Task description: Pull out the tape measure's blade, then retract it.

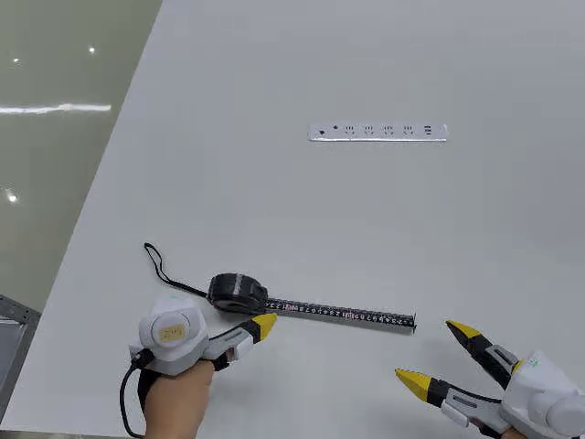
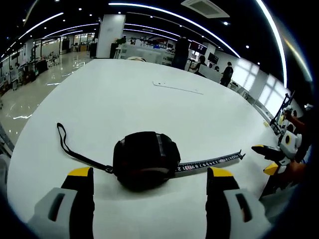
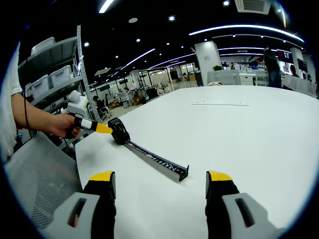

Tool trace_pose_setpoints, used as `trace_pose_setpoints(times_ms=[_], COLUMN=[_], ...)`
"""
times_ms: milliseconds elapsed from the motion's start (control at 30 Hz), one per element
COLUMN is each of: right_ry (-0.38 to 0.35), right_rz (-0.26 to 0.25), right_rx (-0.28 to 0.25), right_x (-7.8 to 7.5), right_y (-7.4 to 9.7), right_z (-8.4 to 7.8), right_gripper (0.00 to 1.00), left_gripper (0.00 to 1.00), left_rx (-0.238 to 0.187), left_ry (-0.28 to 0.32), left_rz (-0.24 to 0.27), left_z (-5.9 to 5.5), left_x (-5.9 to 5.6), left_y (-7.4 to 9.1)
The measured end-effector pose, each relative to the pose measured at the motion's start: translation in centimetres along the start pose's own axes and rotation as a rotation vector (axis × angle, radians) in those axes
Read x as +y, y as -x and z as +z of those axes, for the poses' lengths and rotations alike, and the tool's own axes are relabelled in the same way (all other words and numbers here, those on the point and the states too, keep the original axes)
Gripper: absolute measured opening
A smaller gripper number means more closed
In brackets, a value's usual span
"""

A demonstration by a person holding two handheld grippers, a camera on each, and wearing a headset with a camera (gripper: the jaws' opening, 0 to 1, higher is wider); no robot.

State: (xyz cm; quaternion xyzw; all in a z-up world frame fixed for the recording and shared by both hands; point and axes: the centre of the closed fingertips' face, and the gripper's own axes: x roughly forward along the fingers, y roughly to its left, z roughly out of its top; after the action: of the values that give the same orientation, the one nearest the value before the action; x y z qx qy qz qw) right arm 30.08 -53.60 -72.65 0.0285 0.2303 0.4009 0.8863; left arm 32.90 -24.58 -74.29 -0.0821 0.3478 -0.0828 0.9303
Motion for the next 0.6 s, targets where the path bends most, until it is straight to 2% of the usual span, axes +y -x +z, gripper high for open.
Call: trace_pose_setpoints(times_ms=[600], right_ry=[-0.007], right_rz=[-0.007], right_rx=[0.004], right_x=[-0.3], right_y=[0.0], right_z=[-0.1], right_gripper=[0.74], left_gripper=[0.92], left_rx=[0.027], left_ry=[0.026], left_rz=[0.029], left_z=[0.3], left_x=[0.3], left_y=[-2.0])
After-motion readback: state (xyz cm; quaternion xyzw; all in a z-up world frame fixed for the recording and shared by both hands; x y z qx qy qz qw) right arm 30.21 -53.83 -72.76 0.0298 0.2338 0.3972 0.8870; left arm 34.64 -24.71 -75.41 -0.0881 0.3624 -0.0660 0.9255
